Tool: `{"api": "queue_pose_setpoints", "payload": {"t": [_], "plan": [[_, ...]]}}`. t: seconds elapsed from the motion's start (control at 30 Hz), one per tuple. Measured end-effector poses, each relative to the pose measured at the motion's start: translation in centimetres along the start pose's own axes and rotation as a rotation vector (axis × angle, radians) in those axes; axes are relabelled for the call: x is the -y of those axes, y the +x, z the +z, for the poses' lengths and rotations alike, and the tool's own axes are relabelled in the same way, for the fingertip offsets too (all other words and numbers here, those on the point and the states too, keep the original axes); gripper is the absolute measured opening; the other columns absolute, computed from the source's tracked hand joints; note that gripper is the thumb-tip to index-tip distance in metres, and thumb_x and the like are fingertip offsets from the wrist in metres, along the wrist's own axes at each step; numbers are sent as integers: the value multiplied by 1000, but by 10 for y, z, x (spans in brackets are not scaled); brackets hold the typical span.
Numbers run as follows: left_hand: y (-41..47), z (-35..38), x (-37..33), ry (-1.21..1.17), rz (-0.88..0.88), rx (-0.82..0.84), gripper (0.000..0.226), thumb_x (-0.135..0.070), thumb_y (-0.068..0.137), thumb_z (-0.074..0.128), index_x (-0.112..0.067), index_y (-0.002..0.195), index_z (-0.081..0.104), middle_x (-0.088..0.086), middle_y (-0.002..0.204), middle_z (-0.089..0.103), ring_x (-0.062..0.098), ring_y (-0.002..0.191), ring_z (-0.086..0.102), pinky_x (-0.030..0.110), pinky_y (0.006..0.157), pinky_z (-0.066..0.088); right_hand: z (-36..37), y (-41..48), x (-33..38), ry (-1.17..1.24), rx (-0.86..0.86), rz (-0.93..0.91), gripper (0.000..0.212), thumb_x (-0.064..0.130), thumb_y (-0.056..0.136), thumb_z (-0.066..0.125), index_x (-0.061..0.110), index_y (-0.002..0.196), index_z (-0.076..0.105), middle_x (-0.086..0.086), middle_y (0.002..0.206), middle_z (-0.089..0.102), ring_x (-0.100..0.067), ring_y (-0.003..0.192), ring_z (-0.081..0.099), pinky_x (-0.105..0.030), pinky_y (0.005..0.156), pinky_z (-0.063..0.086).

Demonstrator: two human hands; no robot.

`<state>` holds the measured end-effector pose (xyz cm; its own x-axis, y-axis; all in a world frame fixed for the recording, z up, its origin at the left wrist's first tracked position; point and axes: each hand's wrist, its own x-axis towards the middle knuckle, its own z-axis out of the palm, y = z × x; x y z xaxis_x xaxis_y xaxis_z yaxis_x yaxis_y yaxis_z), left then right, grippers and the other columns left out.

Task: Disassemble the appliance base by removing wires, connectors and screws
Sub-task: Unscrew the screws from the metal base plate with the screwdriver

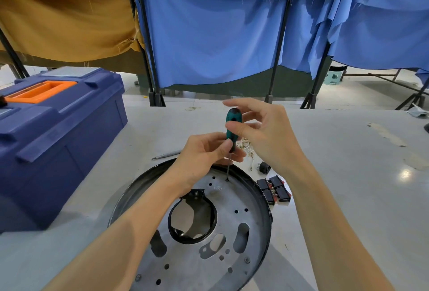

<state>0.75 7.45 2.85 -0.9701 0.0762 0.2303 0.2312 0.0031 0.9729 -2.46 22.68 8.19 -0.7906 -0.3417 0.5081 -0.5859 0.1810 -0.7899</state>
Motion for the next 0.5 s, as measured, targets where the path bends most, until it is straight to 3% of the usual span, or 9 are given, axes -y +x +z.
{"api": "queue_pose_setpoints", "payload": {"t": [0.1,0.27,0.37,0.5], "plan": [[0,-1,2,3,-1,-13,16,-7,93,57,-1,106,65,14,88,74,28,86,72,27,77,57,-5,1,1,93,53,21,35,-8,85,63,14,111,69,-1,100,72,-12,94,69,-25,85,55],[1,-2,1,67,-1,-93,43,-20,71,76,1,106,62,13,81,72,25,78,73,29,75,58,3,-2,4,-30,78,-23,25,22,80,76,26,105,71,6,107,64,-7,95,60,-20,78,54],[0,0,1,47,-1,-34,32,-24,81,68,-6,107,65,11,84,74,23,83,72,32,79,58,0,0,2,-2,19,-5,32,7,82,73,22,110,70,2,100,68,-10,90,62,-18,75,53],[1,1,4,25,-5,-44,17,-13,92,58,-3,103,67,11,82,74,21,80,73,25,74,56,-5,1,2,79,69,16,35,-10,85,61,12,112,69,-2,100,73,-9,93,69,-19,81,54]]}}
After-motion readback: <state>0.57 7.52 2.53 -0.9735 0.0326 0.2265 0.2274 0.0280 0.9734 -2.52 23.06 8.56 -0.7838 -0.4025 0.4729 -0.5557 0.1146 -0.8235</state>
